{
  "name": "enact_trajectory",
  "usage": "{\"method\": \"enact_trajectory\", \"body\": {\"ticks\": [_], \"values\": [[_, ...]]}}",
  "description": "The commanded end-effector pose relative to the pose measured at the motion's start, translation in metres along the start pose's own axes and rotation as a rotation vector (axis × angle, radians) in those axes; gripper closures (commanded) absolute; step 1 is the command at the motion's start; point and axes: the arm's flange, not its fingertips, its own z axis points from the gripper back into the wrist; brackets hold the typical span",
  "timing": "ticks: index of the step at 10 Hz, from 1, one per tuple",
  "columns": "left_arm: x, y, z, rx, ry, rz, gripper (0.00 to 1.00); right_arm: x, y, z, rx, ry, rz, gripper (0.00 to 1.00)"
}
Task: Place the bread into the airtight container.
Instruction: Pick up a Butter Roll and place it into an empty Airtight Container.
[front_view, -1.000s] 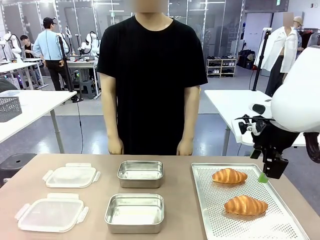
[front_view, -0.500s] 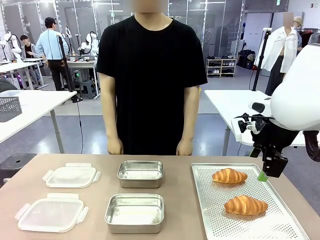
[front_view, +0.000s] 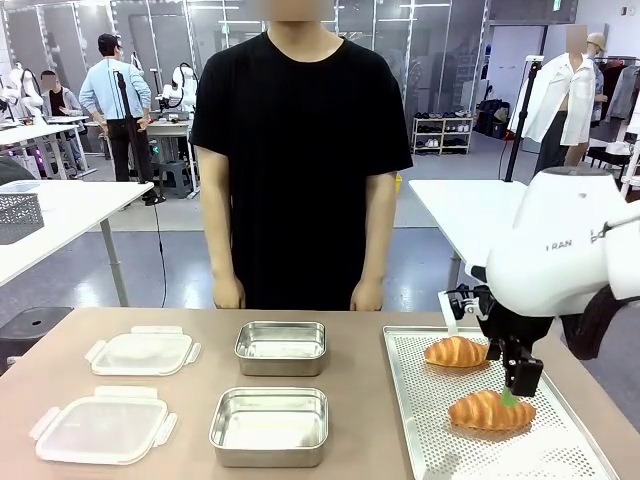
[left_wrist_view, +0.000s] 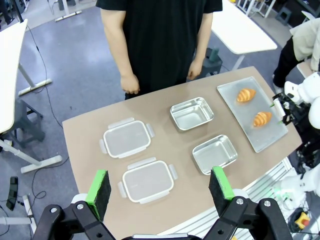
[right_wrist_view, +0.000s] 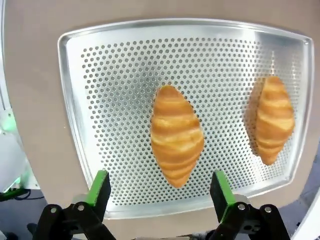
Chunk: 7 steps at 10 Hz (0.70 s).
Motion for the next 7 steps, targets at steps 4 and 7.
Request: {"method": "enact_trajectory", "body": {"ticks": [4,7], "values": [[0.001,-0.001,0.000,-0.009,-0.002,-0.003,0.00,-0.005,0.005,-0.048,-0.029,0.050,0.048,0.00],[0.001,-0.001,0.000,-0.009,-0.002,-0.003,0.00,-0.010,-0.003,-0.065,-0.058,0.028,0.065,0.00]]}}
